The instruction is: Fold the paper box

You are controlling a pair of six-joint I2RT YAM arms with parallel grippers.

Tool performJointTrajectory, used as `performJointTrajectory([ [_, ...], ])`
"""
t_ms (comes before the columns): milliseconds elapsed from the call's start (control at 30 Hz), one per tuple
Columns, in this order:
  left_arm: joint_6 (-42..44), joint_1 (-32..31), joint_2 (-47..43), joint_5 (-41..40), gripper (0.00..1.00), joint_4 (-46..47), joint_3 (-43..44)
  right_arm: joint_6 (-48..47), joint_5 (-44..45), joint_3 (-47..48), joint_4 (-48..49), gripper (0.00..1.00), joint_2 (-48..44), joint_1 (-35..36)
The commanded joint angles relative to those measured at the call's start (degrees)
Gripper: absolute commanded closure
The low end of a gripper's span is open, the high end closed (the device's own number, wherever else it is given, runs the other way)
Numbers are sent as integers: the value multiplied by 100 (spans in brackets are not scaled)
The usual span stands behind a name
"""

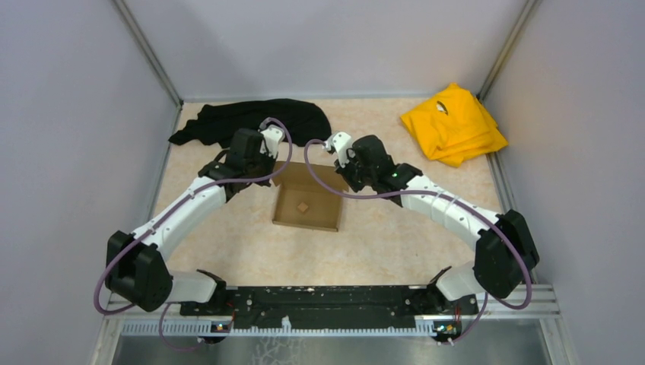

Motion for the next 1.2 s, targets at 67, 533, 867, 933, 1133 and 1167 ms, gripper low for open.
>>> performJointTrajectory([
  [67,-188,4,-27,-35,88,69,210,-14,187,496,60,100,113,79],
  [533,-475,-49,-63,88,89,60,282,319,533,939,-26,100,460,76],
  [867,-871,-202,163,115,90,68,492,794,439,1243,-231,100,797,84],
  [933,-953,-265,237,93,90,78,568,910,437,1323,-286,100,873,86],
  [1133,-1133,-466,431,-56,91,85,706,1238,536,1675,-516,100,1122,81],
  [1167,-1161,-482,453,-67,91,97,711,1253,564,1749,-568,100,1167,85],
])
